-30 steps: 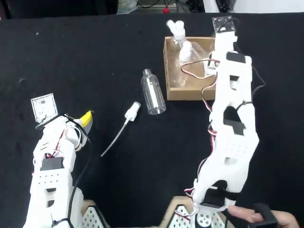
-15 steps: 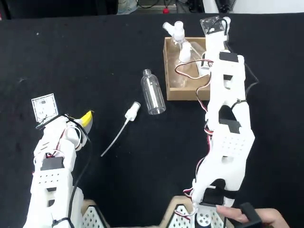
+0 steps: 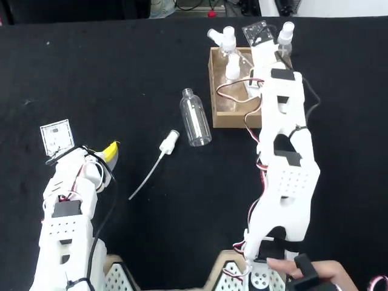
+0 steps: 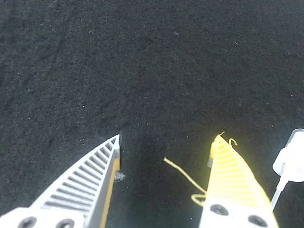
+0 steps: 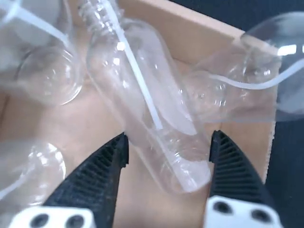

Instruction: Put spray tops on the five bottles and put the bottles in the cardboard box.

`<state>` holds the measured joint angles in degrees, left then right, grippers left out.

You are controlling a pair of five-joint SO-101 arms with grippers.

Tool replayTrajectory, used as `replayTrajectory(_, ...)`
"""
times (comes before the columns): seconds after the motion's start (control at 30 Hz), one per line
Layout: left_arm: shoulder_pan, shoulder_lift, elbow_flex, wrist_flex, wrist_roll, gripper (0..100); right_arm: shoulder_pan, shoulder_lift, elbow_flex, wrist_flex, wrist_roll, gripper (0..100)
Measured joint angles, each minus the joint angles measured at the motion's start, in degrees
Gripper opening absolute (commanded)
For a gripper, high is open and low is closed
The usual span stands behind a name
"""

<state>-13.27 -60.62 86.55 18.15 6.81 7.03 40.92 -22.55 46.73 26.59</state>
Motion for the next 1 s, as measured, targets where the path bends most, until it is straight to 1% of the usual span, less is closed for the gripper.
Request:
replayTrajectory(0.1, 0.0, 0.0, 0.0, 0.0, 0.0, 29, 0.0, 0.4, -0.4, -0.1, 0.0, 24.1)
replayTrajectory(0.23, 0.0, 0.0, 0.0, 0.0, 0.0, 29, 0.0, 0.4, -0.5, -0.2, 0.0, 14.2)
replayTrajectory(0.3, 0.0, 0.0, 0.0, 0.0, 0.0, 29, 0.2, 0.4, -0.6, -0.3, 0.0, 10.9)
replayTrajectory(0.63, 0.0, 0.0, 0.0, 0.0, 0.0, 29, 1.7, 0.4, -1.8, 0.2, 0.0, 10.7)
replayTrajectory(0.83, 0.0, 0.0, 0.0, 0.0, 0.0, 29, 2.3, -1.4, -2.3, 7.0, -0.1, 10.6)
replayTrajectory(1.0, 0.0, 0.0, 0.0, 0.0, 0.0, 29, 2.7, -3.0, -2.2, 9.3, -2.2, 10.6)
